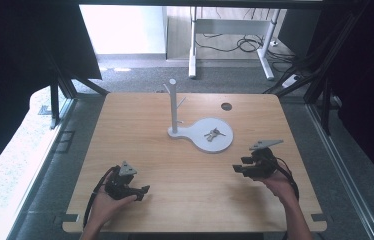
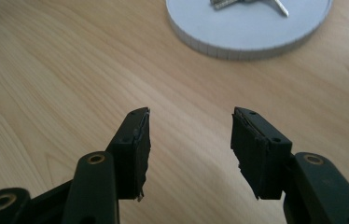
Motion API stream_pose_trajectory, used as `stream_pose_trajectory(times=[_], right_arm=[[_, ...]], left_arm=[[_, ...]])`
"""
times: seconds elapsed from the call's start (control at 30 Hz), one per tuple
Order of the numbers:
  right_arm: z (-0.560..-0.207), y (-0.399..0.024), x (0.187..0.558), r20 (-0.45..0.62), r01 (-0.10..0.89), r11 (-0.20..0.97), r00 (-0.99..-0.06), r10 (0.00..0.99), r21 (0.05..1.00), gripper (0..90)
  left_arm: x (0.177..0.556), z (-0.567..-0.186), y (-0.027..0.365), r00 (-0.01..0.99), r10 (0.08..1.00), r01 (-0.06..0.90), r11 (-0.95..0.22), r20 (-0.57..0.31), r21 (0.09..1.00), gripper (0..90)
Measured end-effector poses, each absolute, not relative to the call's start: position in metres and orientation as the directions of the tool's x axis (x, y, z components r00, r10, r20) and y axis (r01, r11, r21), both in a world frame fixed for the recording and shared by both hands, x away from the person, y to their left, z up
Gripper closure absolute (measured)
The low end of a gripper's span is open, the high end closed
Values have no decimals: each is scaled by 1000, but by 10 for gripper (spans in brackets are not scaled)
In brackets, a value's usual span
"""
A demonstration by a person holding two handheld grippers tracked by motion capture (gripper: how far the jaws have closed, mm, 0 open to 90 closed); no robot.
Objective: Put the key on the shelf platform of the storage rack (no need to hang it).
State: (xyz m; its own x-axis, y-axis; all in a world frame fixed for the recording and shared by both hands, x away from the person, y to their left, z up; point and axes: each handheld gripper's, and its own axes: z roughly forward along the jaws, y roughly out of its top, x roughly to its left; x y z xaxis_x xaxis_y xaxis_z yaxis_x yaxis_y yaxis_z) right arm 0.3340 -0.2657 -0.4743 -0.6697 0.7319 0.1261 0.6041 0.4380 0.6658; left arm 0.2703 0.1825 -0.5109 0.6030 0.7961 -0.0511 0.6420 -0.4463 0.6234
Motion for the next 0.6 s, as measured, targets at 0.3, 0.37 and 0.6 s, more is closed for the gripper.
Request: stream_pose_trajectory(times=[0.3,0.37,0.6], right_arm=[[-497,-288,315,148,628,410,-645,750,661,478],[-500,-291,316,160,638,397,-635,755,660,478],[-496,-294,315,139,614,361,-615,776,702,459]], left_arm=[[271,-511,183,598,800,646,-444,-49,621,220],[270,-511,181,602,797,642,-447,-49,623,219],[269,-510,178,612,790,634,-457,-44,624,218]])
